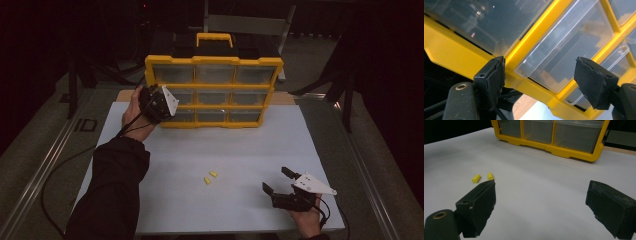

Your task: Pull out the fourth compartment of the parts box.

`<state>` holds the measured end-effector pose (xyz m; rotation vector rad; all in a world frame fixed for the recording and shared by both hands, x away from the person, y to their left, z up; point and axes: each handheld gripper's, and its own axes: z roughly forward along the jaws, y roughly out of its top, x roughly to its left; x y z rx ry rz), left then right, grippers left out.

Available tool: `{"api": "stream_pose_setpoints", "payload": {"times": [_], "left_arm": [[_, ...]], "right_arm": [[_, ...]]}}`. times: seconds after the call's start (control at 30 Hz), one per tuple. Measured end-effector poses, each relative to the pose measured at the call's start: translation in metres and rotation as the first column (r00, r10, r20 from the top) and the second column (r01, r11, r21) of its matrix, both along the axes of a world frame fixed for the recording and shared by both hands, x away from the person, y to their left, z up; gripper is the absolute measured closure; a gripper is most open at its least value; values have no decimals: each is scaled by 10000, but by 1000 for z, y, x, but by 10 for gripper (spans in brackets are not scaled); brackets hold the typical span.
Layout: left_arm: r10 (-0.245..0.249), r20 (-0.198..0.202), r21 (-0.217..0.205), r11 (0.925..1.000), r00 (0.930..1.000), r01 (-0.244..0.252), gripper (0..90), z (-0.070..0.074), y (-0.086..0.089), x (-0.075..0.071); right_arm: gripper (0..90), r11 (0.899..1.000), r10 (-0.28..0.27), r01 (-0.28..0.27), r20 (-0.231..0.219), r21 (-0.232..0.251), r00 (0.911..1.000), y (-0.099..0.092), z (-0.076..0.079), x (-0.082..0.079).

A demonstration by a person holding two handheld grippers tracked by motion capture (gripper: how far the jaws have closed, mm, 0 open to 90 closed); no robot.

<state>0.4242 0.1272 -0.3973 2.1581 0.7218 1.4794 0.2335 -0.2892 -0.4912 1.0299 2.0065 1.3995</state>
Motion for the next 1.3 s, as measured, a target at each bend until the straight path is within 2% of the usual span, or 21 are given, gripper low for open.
{"api": "stream_pose_setpoints", "payload": {"times": [0.17, 0.23, 0.33, 0.43, 0.5, 0.6, 0.63, 0.67, 0.7, 0.8, 0.83, 0.93, 1.1, 1.23, 1.3], "left_arm": [[85, 294, 716, 9974, 9995, -106, 290, -5, -5, -1], [45, 439, 810, 9967, 9990, -80, 306, -6, -6, -1], [87, 600, 1247, 9921, 9982, -161, 321, -6, -10, -1], [115, 802, 1815, 9831, 9967, -259, 337, -5, -15, 0], [104, 955, 2002, 9793, 9954, -295, 344, -4, -18, 0], [155, 1127, 2515, 9669, 9935, -436, 357, -4, -22, 1], [155, 1127, 2515, 9669, 9935, -436, 358, -4, -22, 1], [168, 1258, 2747, 9602, 9919, -511, 358, -5, -24, 2], [165, 1309, 2796, 9587, 9913, -528, 362, -6, -25, 2], [157, 1514, 3269, 9428, 9884, -650, 361, -8, -27, 3], [119, 1532, 3365, 9396, 9881, -635, 361, -9, -28, 3], [131, 1582, 3795, 9223, 9873, -731, 350, -13, -30, 3], [303, 1804, 4038, 9091, 9831, -1021, 355, -17, -30, 6], [456, 2093, 4378, 8888, 9768, -1353, 380, -20, -30, 8], [498, 2291, 4452, 8827, 9721, -1501, 393, -21, -31, 9]], "right_arm": [[91, 10000, -9, 9, 2, 1, 10000, 0, 0, 0], [91, 10000, 1, -1, -1, -9, 10000, 0, 0, 0], [91, 10000, 0, 0, -2, -2, 10000, 0, 0, 0], [91, 10000, -10, 10, 11, 8, 10000, 0, 0, 0], [91, 10000, 0, 0, 12, 30, 10000, -1, 0, 0], [91, 10000, -3, 3, 39, 38, 10000, -1, 0, 0], [91, 10000, -3, 3, 39, 38, 10000, -1, 0, 0], [91, 10000, -7, 7, 41, 48, 10000, -1, 0, 0], [91, 10000, -18, 18, 27, 55, 10000, -1, 0, 0], [91, 10000, -22, 21, 27, 55, 10000, -1, 0, 0], [91, 10000, -14, 14, 34, 57, 10000, -1, 0, 0], [91, 10000, -16, 16, 31, 56, 10000, -1, 0, 0], [91, 10000, -34, 34, 26, 67, 10000, -1, 0, 0], [91, 10000, -35, 35, 20, 73, 10000, -1, 0, 0], [91, 10000, -36, 36, 4, 59, 10000, -1, 0, 0]]}}
